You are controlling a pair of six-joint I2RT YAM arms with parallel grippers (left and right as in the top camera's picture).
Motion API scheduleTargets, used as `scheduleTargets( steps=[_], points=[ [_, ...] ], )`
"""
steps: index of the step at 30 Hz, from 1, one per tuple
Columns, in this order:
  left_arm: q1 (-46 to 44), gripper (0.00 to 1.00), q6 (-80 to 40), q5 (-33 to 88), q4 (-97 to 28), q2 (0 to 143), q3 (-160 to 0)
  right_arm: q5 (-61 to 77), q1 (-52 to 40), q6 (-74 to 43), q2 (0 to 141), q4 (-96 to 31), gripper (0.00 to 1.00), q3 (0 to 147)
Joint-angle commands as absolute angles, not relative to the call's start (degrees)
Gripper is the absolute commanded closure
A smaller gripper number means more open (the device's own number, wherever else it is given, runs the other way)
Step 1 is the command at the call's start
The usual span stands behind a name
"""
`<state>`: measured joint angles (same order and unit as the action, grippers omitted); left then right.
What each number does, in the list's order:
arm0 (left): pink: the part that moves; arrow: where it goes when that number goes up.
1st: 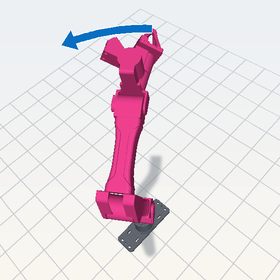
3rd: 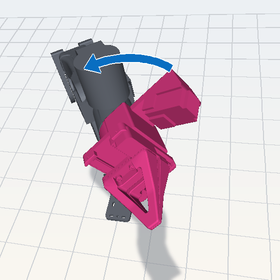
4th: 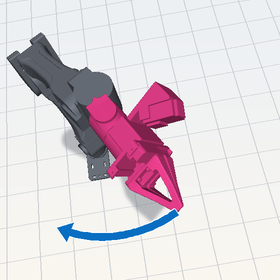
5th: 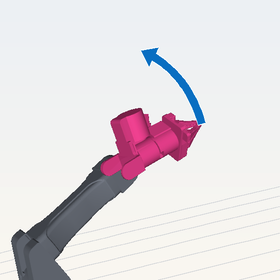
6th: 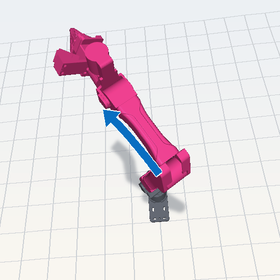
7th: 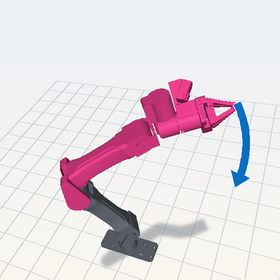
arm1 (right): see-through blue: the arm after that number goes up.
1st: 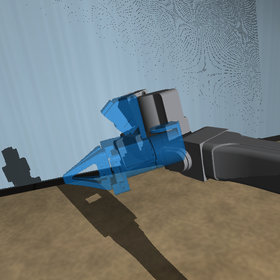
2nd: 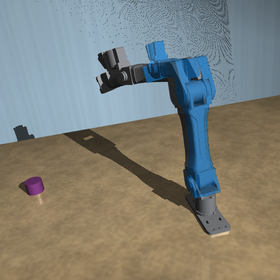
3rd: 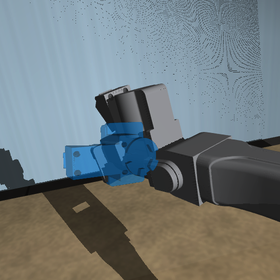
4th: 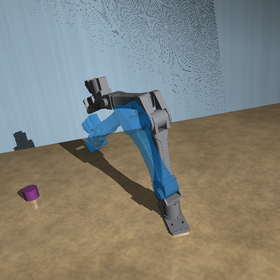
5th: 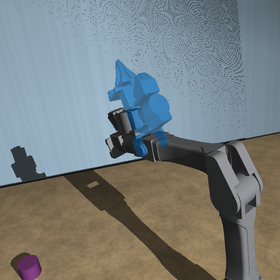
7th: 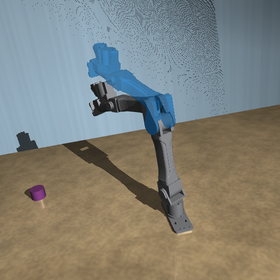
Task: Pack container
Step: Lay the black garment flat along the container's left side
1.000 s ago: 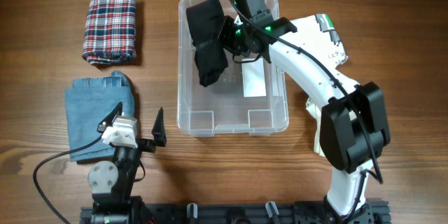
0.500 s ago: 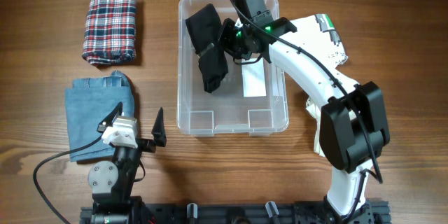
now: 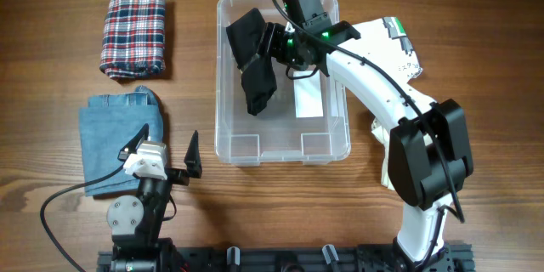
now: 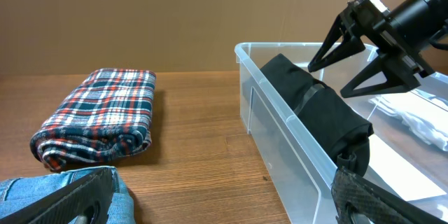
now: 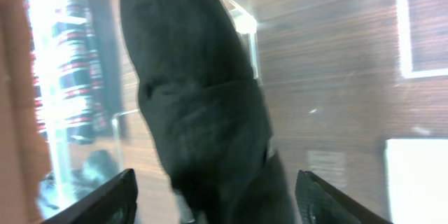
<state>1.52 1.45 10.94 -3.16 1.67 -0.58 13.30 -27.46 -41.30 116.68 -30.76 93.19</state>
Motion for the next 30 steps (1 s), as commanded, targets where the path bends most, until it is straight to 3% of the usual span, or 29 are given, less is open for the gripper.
scheduleTargets(
  steps=[1, 4, 9, 21, 30],
  points=[
    [1.9, 0.00, 2.2, 10.6, -3.4, 1.6, -0.3, 5.8, -27.7, -29.8, 114.5, -32.4, 0.15, 93.8],
    [1.9, 0.00, 2.2, 10.6, -3.4, 1.6, -0.3, 4.8, -27.7, -24.8, 114.5, -33.2, 0.17, 93.7],
    [1.9, 0.00, 2.2, 10.6, -3.4, 1.6, -0.3, 5.0, -28.6, -20.6, 114.5, -34.4, 0.42, 93.7],
    [1.9, 0.00, 2.2, 10.6, -3.4, 1.6, -0.3, 13.0, -29.8, -12.5, 113.2, -33.0, 0.46, 93.8],
    [1.9, 0.00, 2.2, 10.6, -3.4, 1.6, -0.3, 15.8, -29.8, -12.0, 110.4, -31.1, 0.41, 93.7]
  ],
)
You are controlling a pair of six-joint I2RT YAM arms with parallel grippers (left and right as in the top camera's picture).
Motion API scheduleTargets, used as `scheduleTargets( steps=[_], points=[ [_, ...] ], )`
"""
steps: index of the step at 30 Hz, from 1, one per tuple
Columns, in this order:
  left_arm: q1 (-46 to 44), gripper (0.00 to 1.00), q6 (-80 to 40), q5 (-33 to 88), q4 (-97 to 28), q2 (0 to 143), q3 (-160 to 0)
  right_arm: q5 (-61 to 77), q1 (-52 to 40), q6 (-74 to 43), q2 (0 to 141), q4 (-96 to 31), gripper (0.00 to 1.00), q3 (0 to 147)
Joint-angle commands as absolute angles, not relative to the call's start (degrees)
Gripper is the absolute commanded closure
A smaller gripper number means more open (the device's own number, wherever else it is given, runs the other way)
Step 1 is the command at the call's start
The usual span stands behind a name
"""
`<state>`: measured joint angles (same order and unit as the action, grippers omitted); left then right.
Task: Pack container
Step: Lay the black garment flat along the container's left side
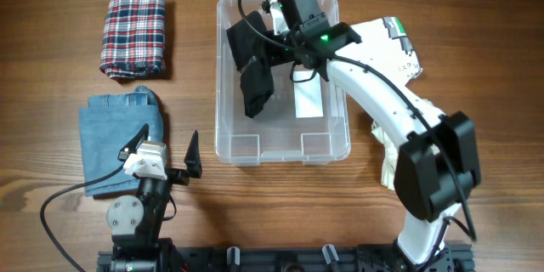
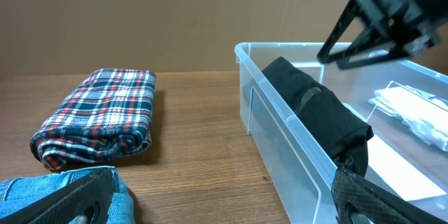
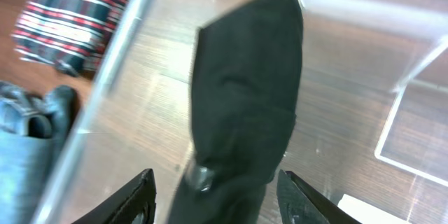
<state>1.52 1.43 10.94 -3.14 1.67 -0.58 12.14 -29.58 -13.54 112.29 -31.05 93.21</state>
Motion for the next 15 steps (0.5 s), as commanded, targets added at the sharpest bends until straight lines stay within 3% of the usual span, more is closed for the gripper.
scheduleTargets(
  steps=[1, 3, 7, 9, 15],
  points=[
    [1.9, 0.00, 2.2, 10.6, -3.4, 1.6, -0.3, 16.3, -29.8, -12.0, 110.5, -31.1, 0.42, 93.6],
    [1.9, 0.00, 2.2, 10.6, -3.4, 1.6, -0.3, 17.6, -29.9, -12.0, 110.5, -30.8, 0.47, 93.3],
    [1.9, 0.00, 2.2, 10.6, -3.4, 1.6, -0.3, 18.1, -30.2, -10.9, 111.2, -30.7, 0.77, 93.3],
    [1.9, 0.00, 2.2, 10.6, -3.4, 1.6, -0.3, 17.4, -30.4, -10.5, 112.0, -30.7, 0.85, 93.3],
    [1.9, 0.00, 2.2, 10.6, -3.4, 1.6, -0.3, 17.0, -31.1, -10.7, 116.2, -30.8, 0.93, 93.3]
  ],
)
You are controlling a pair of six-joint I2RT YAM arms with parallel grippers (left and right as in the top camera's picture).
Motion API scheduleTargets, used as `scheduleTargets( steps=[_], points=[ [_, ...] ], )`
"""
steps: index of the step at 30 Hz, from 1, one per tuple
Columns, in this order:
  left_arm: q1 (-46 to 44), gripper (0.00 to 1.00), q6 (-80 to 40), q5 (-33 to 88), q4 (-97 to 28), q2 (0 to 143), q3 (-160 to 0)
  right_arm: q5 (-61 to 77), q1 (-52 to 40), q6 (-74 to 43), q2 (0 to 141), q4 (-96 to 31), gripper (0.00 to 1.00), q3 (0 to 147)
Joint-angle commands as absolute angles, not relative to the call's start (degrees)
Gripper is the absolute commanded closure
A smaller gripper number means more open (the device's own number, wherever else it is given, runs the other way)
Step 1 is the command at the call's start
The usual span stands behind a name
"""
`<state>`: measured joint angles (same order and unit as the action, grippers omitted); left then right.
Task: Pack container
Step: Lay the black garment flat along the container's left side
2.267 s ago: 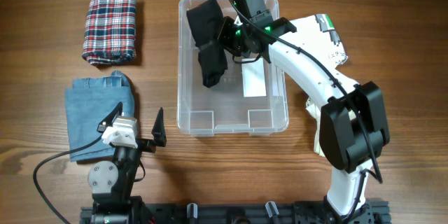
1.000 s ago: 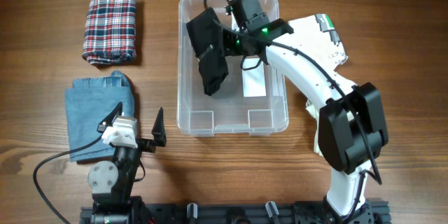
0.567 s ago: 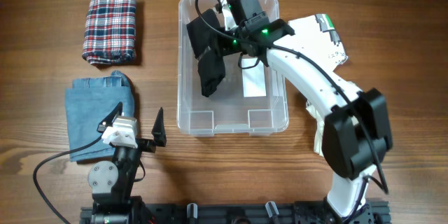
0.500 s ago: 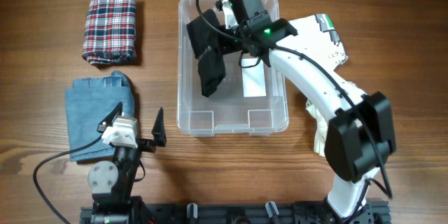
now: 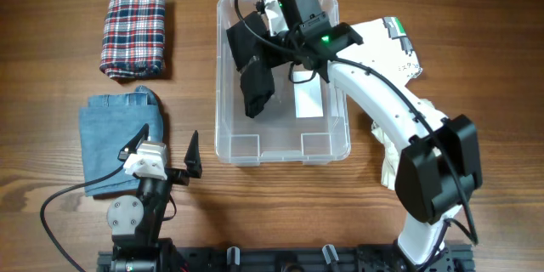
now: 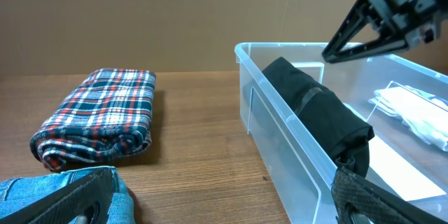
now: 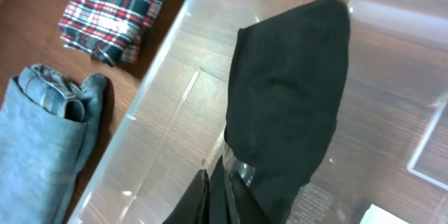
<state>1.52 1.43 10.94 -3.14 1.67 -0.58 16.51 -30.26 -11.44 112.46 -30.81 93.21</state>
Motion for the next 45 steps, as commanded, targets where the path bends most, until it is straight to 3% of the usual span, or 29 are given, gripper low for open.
scheduleTargets(
  steps=[1, 9, 23, 28, 34, 45],
  points=[
    [1.9, 0.00, 2.2, 10.6, -3.4, 1.6, -0.3, 17.0, -31.3, -10.6, 116.8, -30.7, 0.94, 93.3],
    [1.9, 0.00, 2.2, 10.6, -3.4, 1.6, -0.3, 16.4, -31.4, -10.7, 121.4, -30.9, 0.94, 93.3],
    [1.9, 0.00, 2.2, 10.6, -3.4, 1.6, -0.3, 1.3, -31.3, -12.0, 121.7, -34.6, 0.94, 93.7],
    [1.9, 0.00, 2.2, 10.6, -3.4, 1.6, -0.3, 0.3, -31.3, -12.4, 116.5, -34.7, 0.89, 95.2],
    [1.9, 0.00, 2.2, 10.6, -3.4, 1.6, -0.3, -10.3, -30.2, -11.1, 112.2, -35.3, 0.85, 95.3],
    [1.9, 0.00, 2.2, 10.6, -3.4, 1.6, -0.3, -10.7, -28.3, -8.9, 117.3, -38.7, 0.85, 93.6]
  ],
)
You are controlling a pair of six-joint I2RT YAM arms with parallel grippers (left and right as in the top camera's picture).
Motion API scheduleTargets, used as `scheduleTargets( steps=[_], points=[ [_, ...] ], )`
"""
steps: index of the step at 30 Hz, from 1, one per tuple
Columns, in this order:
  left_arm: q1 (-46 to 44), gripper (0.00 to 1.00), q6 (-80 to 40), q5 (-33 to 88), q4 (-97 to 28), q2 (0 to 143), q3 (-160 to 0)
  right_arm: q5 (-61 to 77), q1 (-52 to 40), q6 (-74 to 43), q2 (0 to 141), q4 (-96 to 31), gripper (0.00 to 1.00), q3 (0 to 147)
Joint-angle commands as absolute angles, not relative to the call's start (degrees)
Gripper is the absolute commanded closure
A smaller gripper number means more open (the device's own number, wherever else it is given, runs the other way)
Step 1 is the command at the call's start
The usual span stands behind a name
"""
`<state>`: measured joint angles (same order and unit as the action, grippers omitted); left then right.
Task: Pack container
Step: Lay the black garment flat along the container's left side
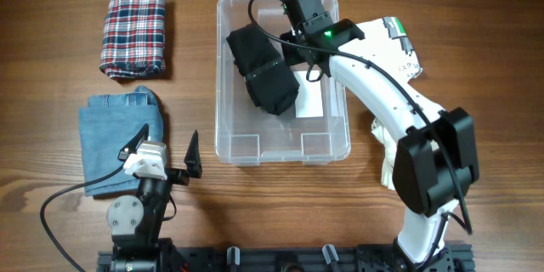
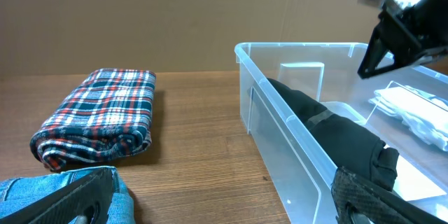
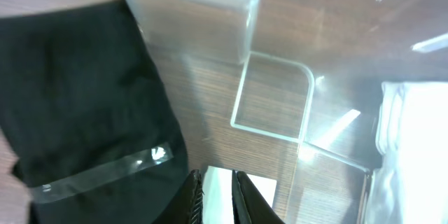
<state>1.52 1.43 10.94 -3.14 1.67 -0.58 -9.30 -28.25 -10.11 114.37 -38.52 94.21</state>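
Observation:
A clear plastic container stands mid-table. A folded black garment lies inside along its left half, also seen in the left wrist view and right wrist view. My right gripper hangs in the container just right of the garment, fingers nearly together with nothing between them, over a white label. My left gripper rests open near the table's front. Outside the box lie a plaid cloth and folded jeans.
White clothing lies on the table right of the container, under my right arm. The plaid cloth sits at the far left and the jeans beside my left gripper. Container walls ring my right gripper.
My right gripper was shut on the black garment; now it is off it, to its right, shut on nothing. The garment lies wider and flatter in the container. The left arm is unchanged.
My right gripper was open over the bunched black garment in the container at the first two moments. Then it was shut on the garment. Now the garment is let go and lies spread along the container's left half. My left gripper stayed open throughout.

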Motion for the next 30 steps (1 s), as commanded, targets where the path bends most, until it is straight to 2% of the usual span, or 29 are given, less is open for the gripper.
scheduleTargets(
  steps=[1, 13, 30],
  points=[
    [1.9, 0.00, 2.2, 10.6, -3.4, 1.6, -0.3, -10.7, -28.3, -8.9, 117.8, -38.9, 0.85, 93.6],
    [1.9, 0.00, 2.2, 10.6, -3.4, 1.6, -0.3, -9.8, -28.3, -8.8, 121.7, -41.9, 0.86, 93.6],
    [1.9, 0.00, 2.2, 10.6, -3.4, 1.6, -0.3, 5.2, -30.4, -7.7, 123.2, -46.3, 0.86, 93.6]
  ],
)
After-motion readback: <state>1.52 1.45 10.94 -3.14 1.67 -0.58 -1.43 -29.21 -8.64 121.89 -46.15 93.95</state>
